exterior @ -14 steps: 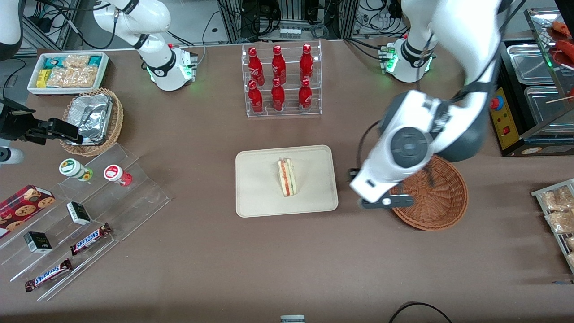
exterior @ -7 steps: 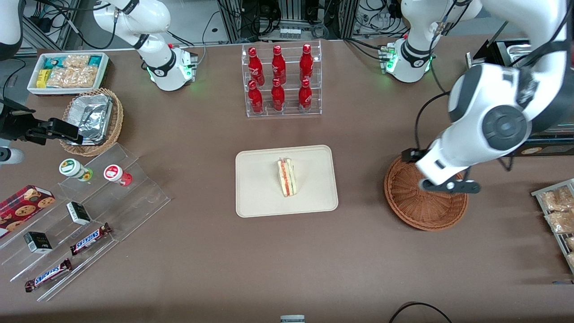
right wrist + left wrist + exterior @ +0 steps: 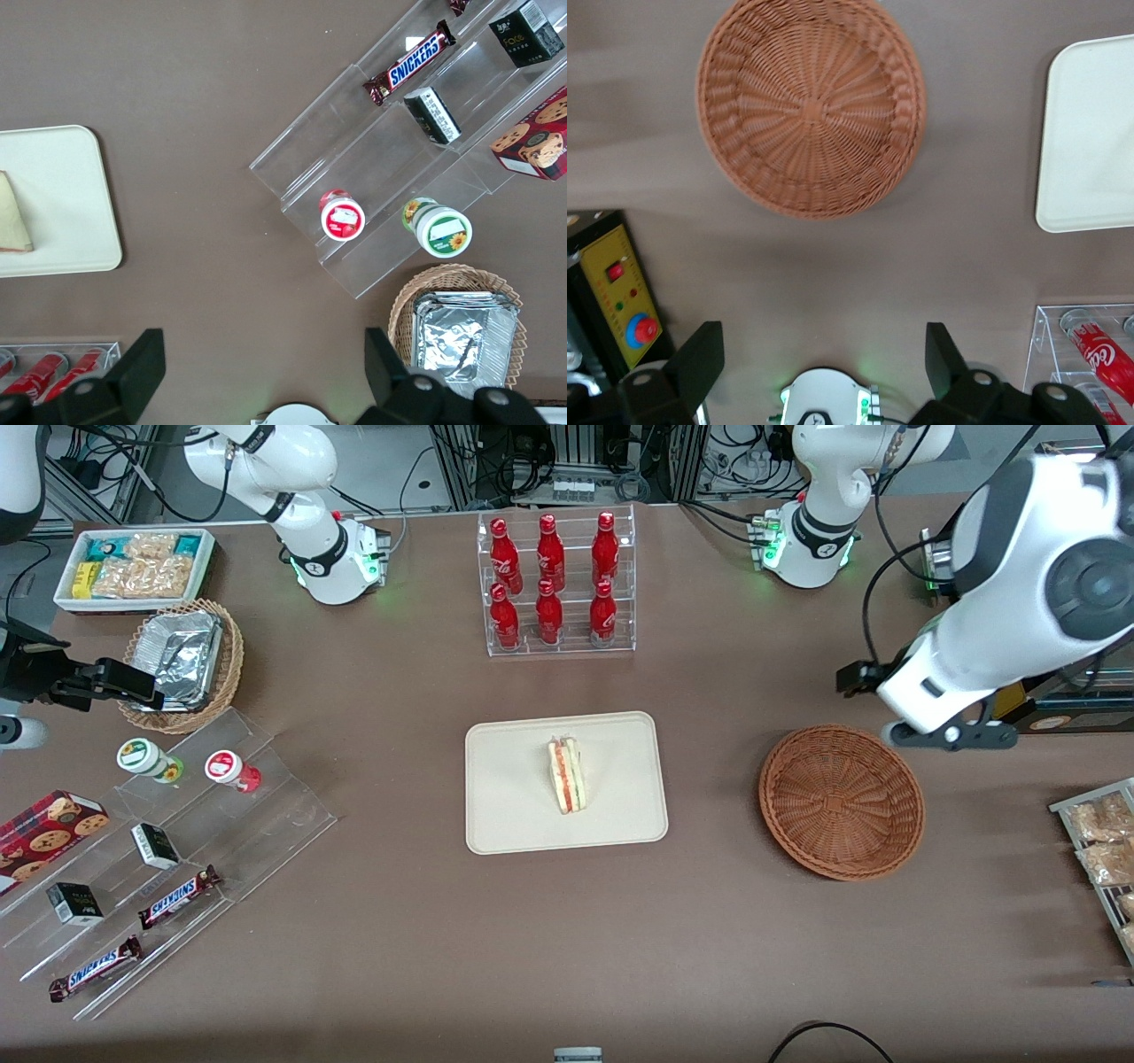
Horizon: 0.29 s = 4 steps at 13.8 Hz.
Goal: Place sandwich from basket to tray
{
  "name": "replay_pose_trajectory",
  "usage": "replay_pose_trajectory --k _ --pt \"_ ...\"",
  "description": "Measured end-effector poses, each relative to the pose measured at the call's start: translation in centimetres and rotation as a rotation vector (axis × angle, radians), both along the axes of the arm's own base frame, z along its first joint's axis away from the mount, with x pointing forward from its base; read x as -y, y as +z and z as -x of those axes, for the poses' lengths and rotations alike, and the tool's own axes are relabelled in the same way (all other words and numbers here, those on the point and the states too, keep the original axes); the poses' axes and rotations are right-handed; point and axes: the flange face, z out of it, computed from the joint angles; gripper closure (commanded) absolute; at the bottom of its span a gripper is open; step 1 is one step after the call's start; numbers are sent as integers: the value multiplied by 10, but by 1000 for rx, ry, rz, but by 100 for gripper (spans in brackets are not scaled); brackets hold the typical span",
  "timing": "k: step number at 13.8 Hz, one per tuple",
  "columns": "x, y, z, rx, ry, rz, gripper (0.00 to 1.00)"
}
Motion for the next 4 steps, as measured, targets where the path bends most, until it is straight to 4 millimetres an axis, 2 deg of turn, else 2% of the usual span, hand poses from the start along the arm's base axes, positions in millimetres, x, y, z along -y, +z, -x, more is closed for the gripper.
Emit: replay_pose_trajectory --k 4 --pt "-44 19 7 0 34 5 0"
